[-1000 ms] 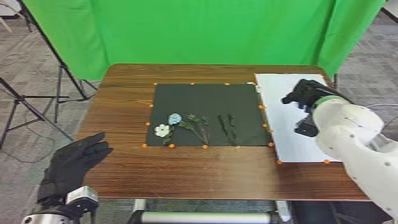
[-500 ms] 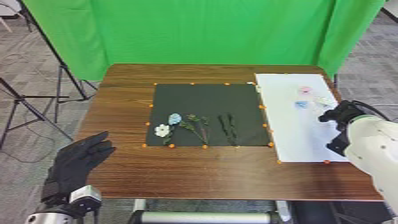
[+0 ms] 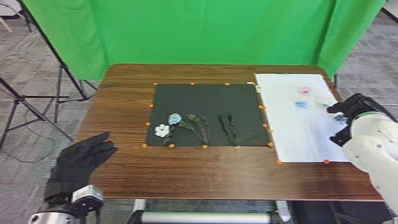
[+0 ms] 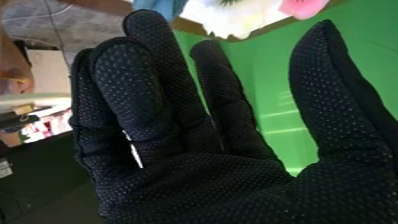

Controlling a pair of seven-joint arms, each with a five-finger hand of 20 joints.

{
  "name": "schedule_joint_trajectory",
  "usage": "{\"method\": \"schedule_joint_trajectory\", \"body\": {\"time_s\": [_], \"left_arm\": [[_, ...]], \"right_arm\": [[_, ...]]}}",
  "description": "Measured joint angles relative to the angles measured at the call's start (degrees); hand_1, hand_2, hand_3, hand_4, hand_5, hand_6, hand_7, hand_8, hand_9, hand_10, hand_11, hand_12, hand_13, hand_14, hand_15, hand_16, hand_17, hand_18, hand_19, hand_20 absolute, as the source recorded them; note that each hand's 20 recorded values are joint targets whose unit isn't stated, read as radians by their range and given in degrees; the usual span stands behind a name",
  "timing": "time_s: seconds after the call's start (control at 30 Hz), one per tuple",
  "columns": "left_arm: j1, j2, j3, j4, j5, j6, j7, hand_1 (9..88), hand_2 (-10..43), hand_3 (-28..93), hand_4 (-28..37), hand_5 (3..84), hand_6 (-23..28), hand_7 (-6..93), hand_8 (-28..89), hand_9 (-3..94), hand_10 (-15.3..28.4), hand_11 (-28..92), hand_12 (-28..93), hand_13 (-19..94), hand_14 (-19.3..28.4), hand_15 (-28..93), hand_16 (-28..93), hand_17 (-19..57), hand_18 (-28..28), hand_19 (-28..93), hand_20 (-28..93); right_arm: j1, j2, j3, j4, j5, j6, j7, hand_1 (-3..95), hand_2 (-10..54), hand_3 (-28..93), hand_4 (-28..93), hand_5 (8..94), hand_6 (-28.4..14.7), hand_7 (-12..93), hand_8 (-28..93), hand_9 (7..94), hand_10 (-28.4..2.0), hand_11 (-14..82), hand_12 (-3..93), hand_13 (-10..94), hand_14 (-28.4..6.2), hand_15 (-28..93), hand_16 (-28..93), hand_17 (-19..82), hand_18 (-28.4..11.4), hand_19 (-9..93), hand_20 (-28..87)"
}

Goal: Arrange flowers

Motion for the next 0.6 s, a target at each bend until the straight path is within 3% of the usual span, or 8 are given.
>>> {"method": "schedule_joint_trajectory", "body": {"time_s": [0.33, 0.6], "left_arm": [[-1.40, -0.03, 1.28, 0.79, 0.16, -0.43, 0.44, 28.3, 7.5, 79, -16.7, 50.9, 16.3, 15.0, -9, 42.5, 23.8, 41, 8, 31, 28.4, 65, -16, -10.0, 21.9, 61, 11], [-1.51, 0.16, 1.35, 0.84, 0.14, -0.53, 1.25, 28.3, 7.5, 79, -16.7, 50.9, 16.3, 15.0, -9, 42.5, 23.8, 41, 8, 31, 28.4, 65, -15, -10.0, 21.9, 61, 11]], "right_arm": [[7.30, -0.98, -3.01, 6.93, 0.51, -5.78, 2.57, 26.4, 1.2, 76, -25, 47.7, -4.7, 13, -11, 67.1, -21.8, 26.1, 16.0, 65, -15.6, 71, 20, 28, -28.4, 86, 7], [6.01, -1.34, -1.91, 7.25, 0.90, -7.90, 3.95, 27.2, 1.3, 77, -25, 49.5, -5.1, 14, -11, 66.7, -21.8, 25.5, 16.2, 65, -15.9, 71, 20, 27, -28.4, 87, 6]]}}
